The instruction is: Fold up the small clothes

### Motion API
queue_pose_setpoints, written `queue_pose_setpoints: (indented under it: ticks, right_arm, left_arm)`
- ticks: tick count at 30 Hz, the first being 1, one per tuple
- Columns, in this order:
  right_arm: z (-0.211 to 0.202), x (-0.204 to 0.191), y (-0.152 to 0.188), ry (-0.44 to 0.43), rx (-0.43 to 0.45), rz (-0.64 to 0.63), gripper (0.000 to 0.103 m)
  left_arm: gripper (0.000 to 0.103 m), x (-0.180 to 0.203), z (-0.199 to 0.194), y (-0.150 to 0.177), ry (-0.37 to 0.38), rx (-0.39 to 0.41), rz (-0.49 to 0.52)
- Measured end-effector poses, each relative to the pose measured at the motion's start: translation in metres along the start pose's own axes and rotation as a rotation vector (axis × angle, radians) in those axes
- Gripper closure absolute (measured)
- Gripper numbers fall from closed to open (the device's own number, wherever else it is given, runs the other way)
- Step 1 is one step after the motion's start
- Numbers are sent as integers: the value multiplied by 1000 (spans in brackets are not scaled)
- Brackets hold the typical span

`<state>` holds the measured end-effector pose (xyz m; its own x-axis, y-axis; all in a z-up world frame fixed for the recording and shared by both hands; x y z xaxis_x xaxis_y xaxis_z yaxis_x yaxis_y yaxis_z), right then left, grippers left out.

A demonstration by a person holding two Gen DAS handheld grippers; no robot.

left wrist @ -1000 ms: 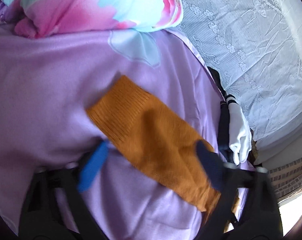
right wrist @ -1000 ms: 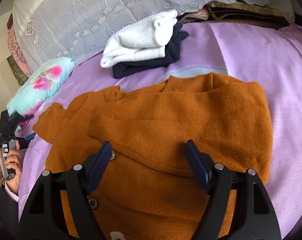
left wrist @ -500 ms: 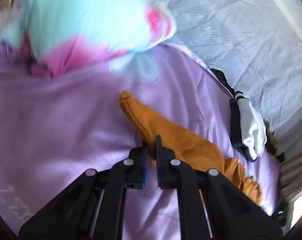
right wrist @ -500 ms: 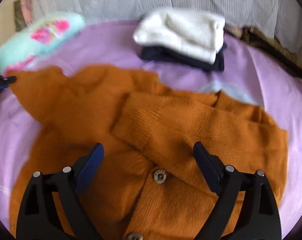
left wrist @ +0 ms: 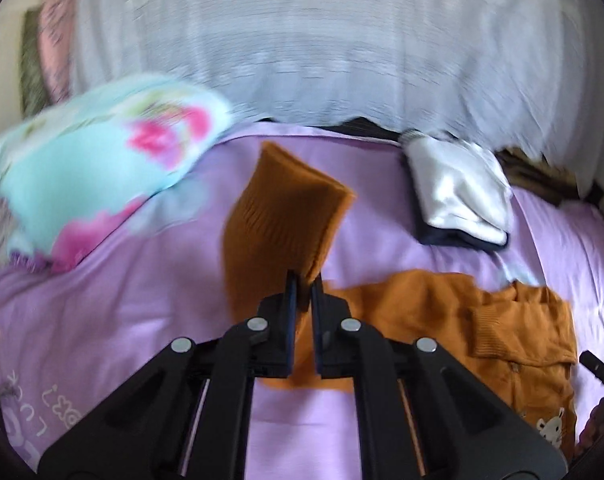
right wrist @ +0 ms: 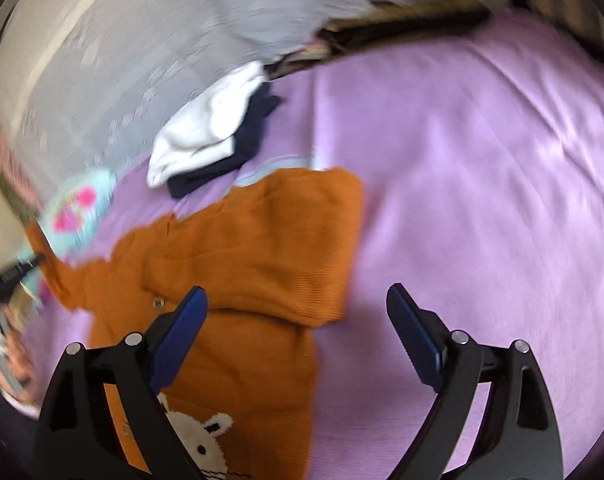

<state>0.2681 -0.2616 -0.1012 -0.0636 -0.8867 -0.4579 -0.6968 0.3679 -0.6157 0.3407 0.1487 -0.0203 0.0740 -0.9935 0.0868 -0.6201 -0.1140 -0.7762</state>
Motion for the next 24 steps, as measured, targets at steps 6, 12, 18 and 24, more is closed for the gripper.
queue_pose_setpoints:
  ticks: [6,12,18,24]
  right_arm:
    - [-9,22,-12,-121,-2,178,12]
    - [-15,45,-20,-169,7,304,12]
    - [-19,50,-20,-193,20,312,12]
    - [-10,20,-14,-281,2,226,40]
  left_arm:
    - [97,136,-1,0,97,2,202]
    - [96,261,22,63,174,-77,398]
    - [35,285,35,112,152,-152,515]
    - [10,239,-7,95,161,-55,470]
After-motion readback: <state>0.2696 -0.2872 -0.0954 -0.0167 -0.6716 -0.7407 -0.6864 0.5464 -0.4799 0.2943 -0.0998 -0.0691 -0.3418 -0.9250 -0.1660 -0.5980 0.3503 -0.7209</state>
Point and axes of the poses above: each gripper's, at about its wrist camera, not at the fingertips, and z roughly the way its jaws point, x to its right, y to its underside, the point moved 7 cm from there along z, roughly the way its jaws point, and after that the axes turned 1 degree about y, right-handed, at the moved point
